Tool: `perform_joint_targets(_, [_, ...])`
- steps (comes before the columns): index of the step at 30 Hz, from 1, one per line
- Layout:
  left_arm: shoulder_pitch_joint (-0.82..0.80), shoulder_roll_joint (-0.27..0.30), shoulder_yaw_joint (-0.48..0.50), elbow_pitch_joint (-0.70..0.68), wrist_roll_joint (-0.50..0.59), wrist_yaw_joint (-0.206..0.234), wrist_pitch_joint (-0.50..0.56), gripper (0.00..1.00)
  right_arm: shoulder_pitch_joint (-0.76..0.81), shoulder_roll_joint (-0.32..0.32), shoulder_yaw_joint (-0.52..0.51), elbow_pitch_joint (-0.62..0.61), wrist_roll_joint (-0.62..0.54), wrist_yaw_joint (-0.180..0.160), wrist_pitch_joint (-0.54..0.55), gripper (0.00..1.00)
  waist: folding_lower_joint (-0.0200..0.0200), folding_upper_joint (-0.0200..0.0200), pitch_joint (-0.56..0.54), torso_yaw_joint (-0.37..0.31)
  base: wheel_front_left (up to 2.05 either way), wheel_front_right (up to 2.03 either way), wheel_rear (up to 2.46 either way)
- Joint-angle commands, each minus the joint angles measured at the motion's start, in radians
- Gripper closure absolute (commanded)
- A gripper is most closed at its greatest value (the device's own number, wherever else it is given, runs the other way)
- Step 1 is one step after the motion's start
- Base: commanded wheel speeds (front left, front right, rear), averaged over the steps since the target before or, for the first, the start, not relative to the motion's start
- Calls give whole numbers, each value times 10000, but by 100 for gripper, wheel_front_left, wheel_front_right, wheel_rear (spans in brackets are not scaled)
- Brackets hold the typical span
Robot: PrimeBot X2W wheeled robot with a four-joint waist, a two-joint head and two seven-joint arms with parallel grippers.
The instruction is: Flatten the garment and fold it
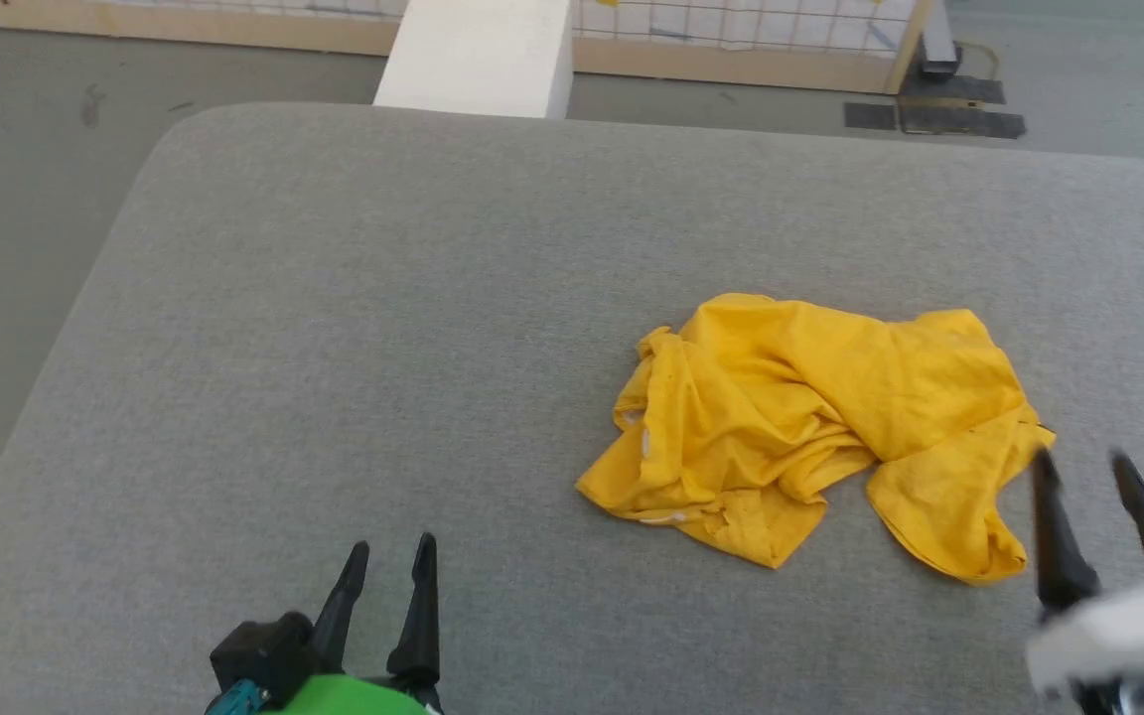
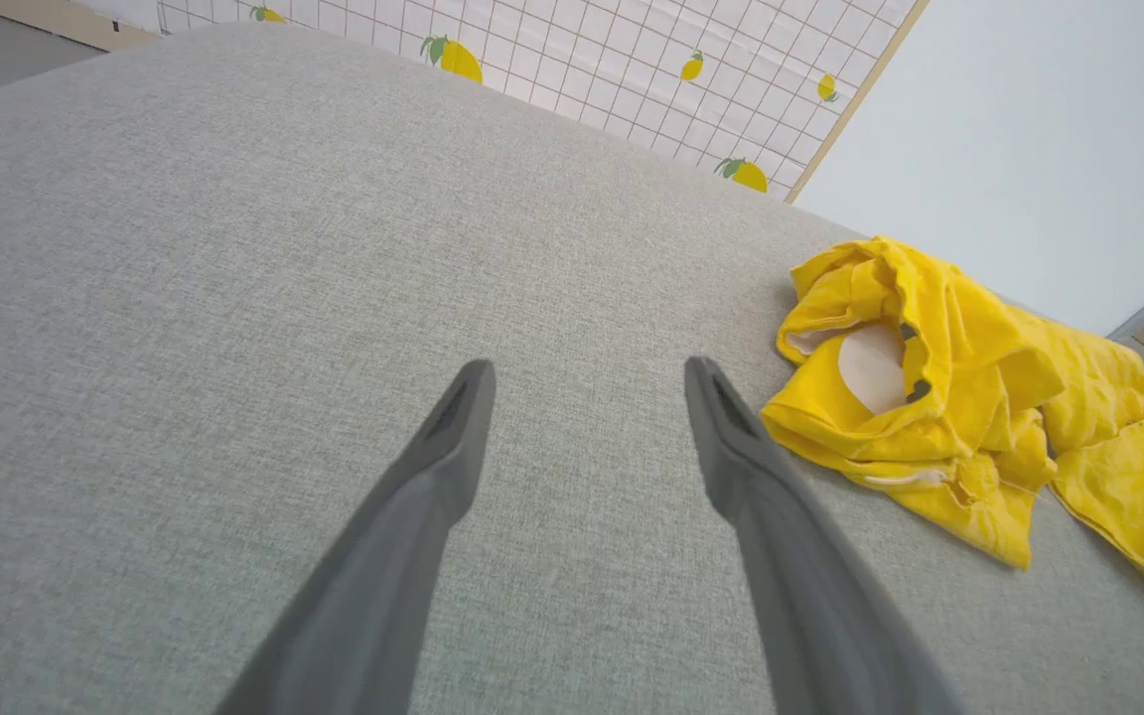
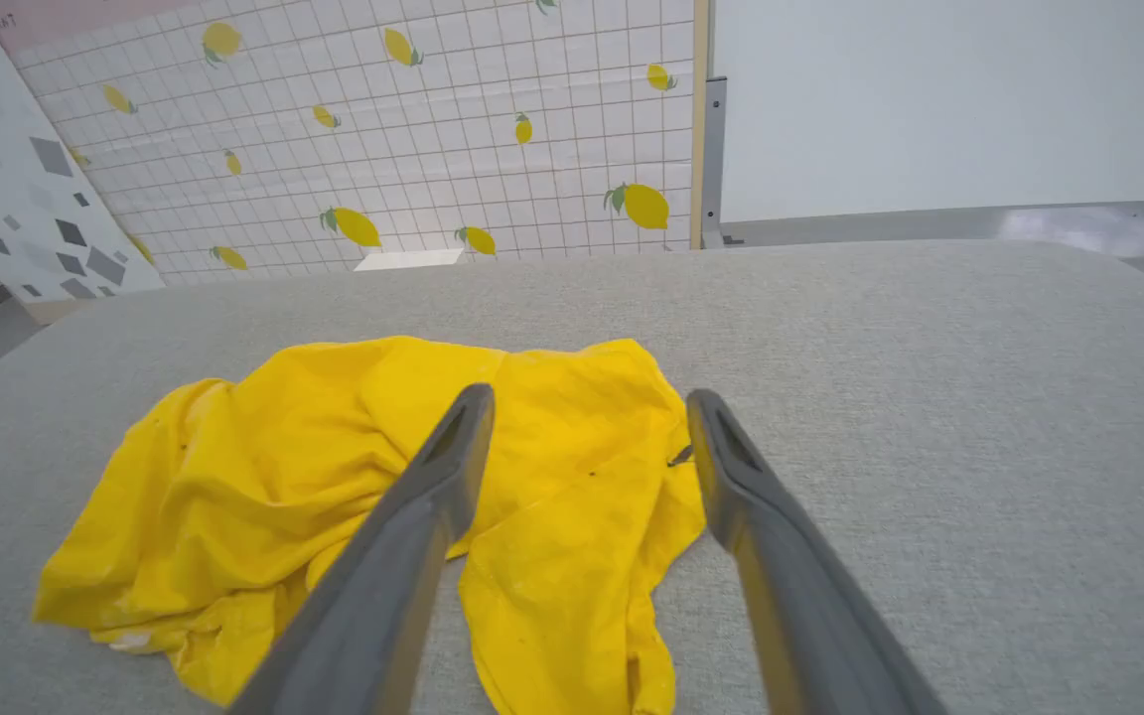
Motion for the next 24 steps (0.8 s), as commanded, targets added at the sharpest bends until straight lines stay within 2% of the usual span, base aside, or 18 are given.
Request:
perform_joint_targets(1, [199, -17, 77, -81, 69, -16, -38, 0, 463, 31, -210, 105, 296, -13, -553, 0, 0, 0, -36, -158, 0, 0, 0])
perform_joint_targets(3, [409, -17, 176, -185, 60, 11, -38, 0, 1055, 36, -429, 552, 679, -13, -1300, 0, 0, 0, -65, -315, 0, 0, 0])
perform_joint_targets(7, [718, -17, 294, -327, 0, 76, -38, 0, 1468, 38, -386, 1437, 1278, -13, -2066, 0, 0, 0, -113, -591, 0, 0, 0])
perform_joint_targets(14, [167, 165, 51, -484, 331, -75, 19, 0, 1123, 40, -212, 1921, 1278, -13, -2388, 0, 0, 0, -141, -776, 0, 0, 0])
perform_joint_targets(19, [-1580, 684, -317, -720, 578, -259, 970, 0, 801, 40, -329, 1847, 1242, -13, -2364, 0, 0, 0, 182, -688, 0, 0, 0])
perform_joint_targets(24, [-3958, 857, -1098, -498, 668, -397, 2905, 0, 497, 40, -267, 1829, 1290, -13, -2282, 0, 0, 0, 755, -694, 0, 0, 0])
